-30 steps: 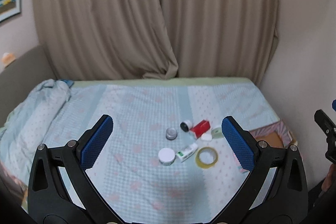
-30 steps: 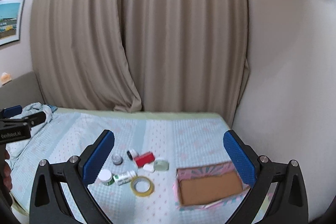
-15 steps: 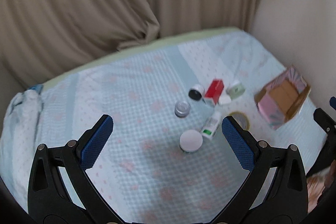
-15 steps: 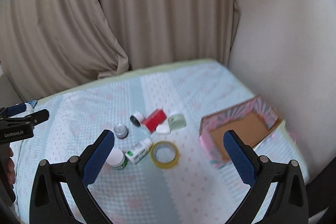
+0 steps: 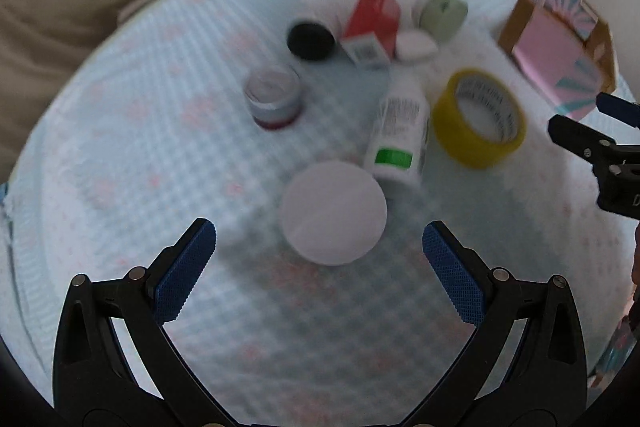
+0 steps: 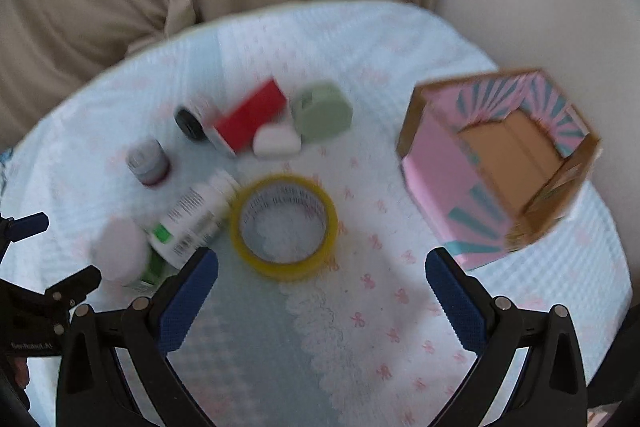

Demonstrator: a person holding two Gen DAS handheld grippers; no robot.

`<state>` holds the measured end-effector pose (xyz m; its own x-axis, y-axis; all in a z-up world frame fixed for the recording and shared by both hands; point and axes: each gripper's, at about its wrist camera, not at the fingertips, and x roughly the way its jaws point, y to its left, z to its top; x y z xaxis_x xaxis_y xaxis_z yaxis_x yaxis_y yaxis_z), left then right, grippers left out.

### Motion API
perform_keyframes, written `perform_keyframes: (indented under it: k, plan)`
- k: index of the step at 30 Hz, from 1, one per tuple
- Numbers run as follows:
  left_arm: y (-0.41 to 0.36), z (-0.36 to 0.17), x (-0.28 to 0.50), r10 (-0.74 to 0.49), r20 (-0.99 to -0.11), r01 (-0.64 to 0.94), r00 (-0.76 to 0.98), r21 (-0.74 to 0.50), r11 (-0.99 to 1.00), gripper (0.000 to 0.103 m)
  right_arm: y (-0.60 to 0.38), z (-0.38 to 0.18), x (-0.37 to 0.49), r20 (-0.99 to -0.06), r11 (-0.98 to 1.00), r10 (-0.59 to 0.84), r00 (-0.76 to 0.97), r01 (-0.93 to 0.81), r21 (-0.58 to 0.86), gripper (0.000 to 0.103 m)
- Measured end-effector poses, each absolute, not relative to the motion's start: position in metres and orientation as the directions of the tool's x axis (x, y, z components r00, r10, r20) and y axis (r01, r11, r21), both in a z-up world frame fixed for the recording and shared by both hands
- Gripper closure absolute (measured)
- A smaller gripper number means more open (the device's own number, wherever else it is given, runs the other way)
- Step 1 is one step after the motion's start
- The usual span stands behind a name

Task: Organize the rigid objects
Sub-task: 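Grasp the white round jar with the left gripper while the right grasps the yellow tape roll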

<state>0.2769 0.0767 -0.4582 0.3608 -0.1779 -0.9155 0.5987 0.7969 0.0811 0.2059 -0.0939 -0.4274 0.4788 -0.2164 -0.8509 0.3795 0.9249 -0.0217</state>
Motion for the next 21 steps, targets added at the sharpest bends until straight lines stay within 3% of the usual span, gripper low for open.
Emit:
perform_keyframes:
  k: [8,13,16,18,21]
  plan:
    - [0.062,-0.507,0.275,-0.181,-0.919,0.621,0.352,0.084,0.779,0.001,-0.088,-0.501,0.238,-0.894,0.965,-0.131,0.428,0.262,-0.016,0.0]
    - [0.055,-0.516,0.276,-0.187,-0.914,0.628,0.361,0.09,0.773,0.008,-0.09,-0.51,0.254,-0.883,0.971,-0.114,0.456,0.239,-0.002,0.0]
    - [0.054,-0.518,0.279,-0.17,-0.913,0.621,0.37,0.107,0.777,0.017,-0.09,-0.512,0.262,-0.882,0.973,-0.114,0.458,0.231,-0.006,0.001]
    - [0.054,-0.518,0.283,-0.154,-0.91,0.608,0.385,0.124,0.784,0.032,-0.091,-0.512,0.264,-0.882,0.975,-0.101,0.459,0.223,0.005,0.007]
    - [0.06,-0.516,0.289,-0.169,-0.914,0.598,0.37,0.095,0.796,0.032,-0.091,-0.513,0.263,-0.885,0.975,-0.099,0.456,0.222,0.005,0.007]
